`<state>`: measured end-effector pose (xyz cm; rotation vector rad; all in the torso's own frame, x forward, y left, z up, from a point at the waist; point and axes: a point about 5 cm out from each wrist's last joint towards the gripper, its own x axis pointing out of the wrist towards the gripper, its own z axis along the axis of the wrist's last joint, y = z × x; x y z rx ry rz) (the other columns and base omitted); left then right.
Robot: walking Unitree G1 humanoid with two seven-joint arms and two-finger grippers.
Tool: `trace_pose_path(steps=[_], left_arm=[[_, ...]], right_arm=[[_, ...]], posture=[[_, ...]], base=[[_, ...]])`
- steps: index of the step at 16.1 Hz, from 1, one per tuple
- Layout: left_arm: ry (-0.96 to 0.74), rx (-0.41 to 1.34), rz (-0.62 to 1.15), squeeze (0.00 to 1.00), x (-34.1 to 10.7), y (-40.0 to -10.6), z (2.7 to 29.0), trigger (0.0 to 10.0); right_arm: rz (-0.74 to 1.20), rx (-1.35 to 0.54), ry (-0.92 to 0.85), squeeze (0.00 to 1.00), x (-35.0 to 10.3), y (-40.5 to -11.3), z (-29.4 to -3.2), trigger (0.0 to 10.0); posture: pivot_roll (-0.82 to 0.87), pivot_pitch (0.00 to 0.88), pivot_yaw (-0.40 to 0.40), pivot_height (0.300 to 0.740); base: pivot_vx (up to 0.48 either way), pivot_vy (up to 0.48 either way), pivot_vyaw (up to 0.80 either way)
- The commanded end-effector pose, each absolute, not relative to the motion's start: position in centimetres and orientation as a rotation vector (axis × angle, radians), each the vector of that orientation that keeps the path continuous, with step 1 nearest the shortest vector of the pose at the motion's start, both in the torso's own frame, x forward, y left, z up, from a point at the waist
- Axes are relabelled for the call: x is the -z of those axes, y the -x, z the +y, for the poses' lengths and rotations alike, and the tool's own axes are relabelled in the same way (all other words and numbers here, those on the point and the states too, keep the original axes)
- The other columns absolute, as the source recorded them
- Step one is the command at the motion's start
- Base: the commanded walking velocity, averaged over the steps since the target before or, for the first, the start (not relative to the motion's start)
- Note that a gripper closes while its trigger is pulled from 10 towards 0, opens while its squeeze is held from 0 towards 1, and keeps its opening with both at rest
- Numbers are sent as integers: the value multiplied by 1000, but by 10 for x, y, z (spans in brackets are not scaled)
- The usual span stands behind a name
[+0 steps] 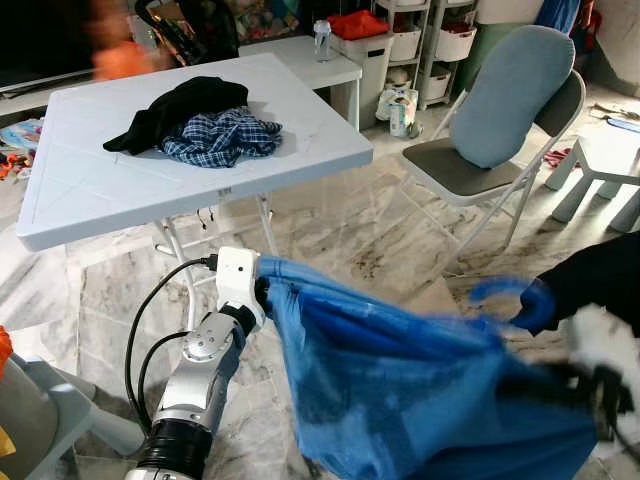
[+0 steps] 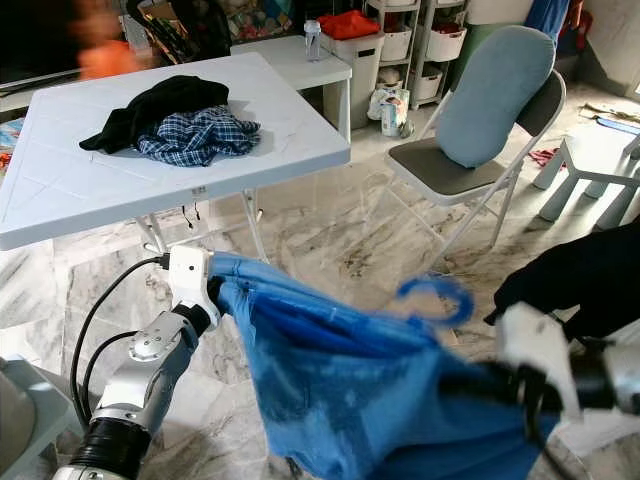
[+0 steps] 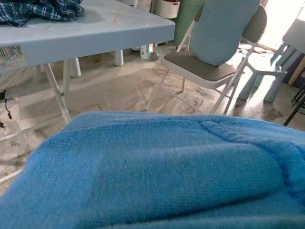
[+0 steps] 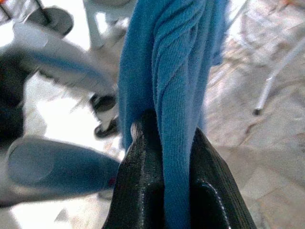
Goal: Hang hanger
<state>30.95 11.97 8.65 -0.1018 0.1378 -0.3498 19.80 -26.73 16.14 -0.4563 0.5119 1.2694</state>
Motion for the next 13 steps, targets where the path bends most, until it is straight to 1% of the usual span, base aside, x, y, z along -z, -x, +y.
trace_pose_path(steps=[1,3,4,5,6,7,8,9,13], left_arm=[[98,305,151,0,-85,-311,133,10000],[98,302,150,0,-86,-312,133,10000],[93,306,144,0,-87,-313,130,10000],[91,313,139,0,-88,-312,127,10000],[91,314,139,0,-88,-312,127,10000],[91,317,140,0,-87,-311,125,10000],[92,318,140,0,-87,-310,125,10000],[93,322,139,0,-88,-310,124,10000],[94,323,137,0,-88,-310,123,10000]], right_arm=[[566,-1335,520,0,-158,-192,-268,10000],[636,-1325,594,0,-143,-191,-269,10000],[654,-1228,687,0,-130,-203,-271,10000],[629,-1148,743,0,-122,-214,-267,10000],[617,-1138,738,0,-121,-216,-266,10000],[567,-1083,726,0,-121,-225,-259,10000],[556,-1048,726,0,-121,-230,-258,10000],[550,-910,758,0,-118,-245,-260,10000],[546,-872,803,0,-120,-253,-266,10000]], posture=[[-182,0,31,740],[-182,0,31,740],[-183,0,29,740],[-182,0,28,740],[-181,0,28,740],[-180,0,26,740],[-179,0,26,740],[-176,0,24,740],[-179,0,22,740]], base=[[0,0,0],[0,0,0],[0,0,0],[0,0,0],[0,0,0],[0,0,0],[0,0,0],[0,0,0],[0,0,0]])
